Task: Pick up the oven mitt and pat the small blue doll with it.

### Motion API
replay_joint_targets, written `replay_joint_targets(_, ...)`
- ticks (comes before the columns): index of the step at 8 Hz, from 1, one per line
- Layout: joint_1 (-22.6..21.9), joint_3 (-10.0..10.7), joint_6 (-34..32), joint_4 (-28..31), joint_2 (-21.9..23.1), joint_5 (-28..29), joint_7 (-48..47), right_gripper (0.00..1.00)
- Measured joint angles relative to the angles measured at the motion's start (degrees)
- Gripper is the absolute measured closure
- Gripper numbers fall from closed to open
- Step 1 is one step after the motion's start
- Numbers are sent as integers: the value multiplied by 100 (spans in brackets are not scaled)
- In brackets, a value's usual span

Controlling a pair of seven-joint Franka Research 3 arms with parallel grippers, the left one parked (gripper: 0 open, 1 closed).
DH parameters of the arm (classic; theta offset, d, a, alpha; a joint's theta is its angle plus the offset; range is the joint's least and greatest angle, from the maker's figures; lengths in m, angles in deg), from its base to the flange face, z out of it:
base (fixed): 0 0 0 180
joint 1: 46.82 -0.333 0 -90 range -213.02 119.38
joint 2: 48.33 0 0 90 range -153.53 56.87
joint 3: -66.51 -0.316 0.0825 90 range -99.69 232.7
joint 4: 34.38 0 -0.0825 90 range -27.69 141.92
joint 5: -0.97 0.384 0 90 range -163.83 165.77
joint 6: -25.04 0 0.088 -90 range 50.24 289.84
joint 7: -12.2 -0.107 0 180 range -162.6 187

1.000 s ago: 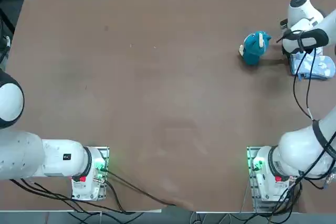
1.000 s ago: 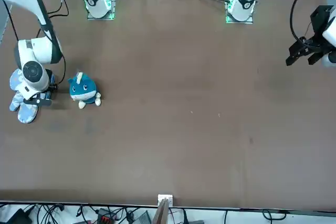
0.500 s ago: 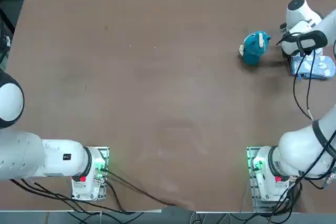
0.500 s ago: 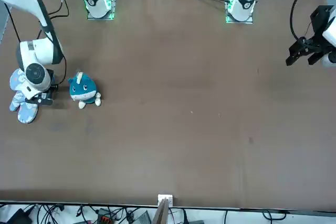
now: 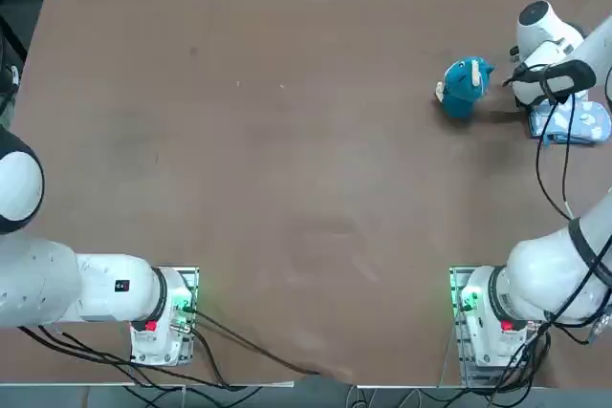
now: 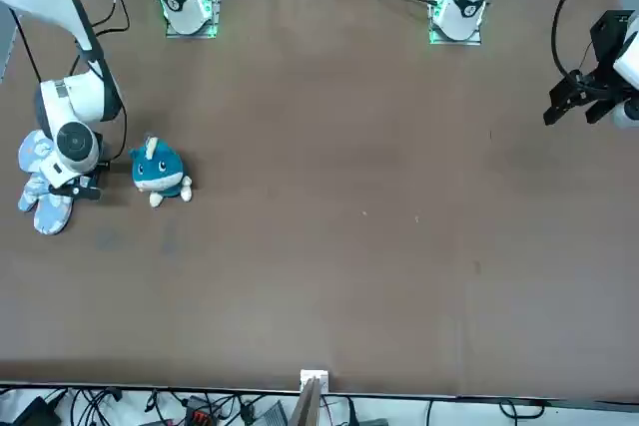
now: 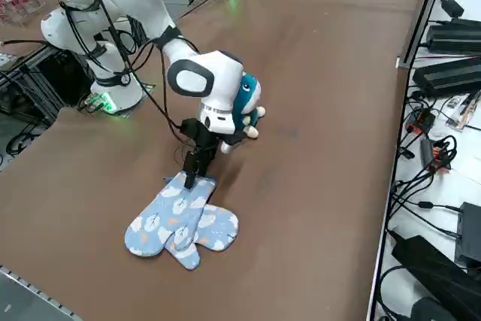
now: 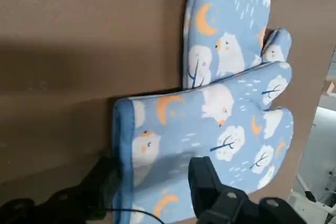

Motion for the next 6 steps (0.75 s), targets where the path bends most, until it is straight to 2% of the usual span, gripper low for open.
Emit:
replay_joint_targets(4, -66, -13, -182, -11, -34, -76, -48, 21)
replay_joint_targets(6, -97, -13, -218, -20, -34, -151, -66, 24)
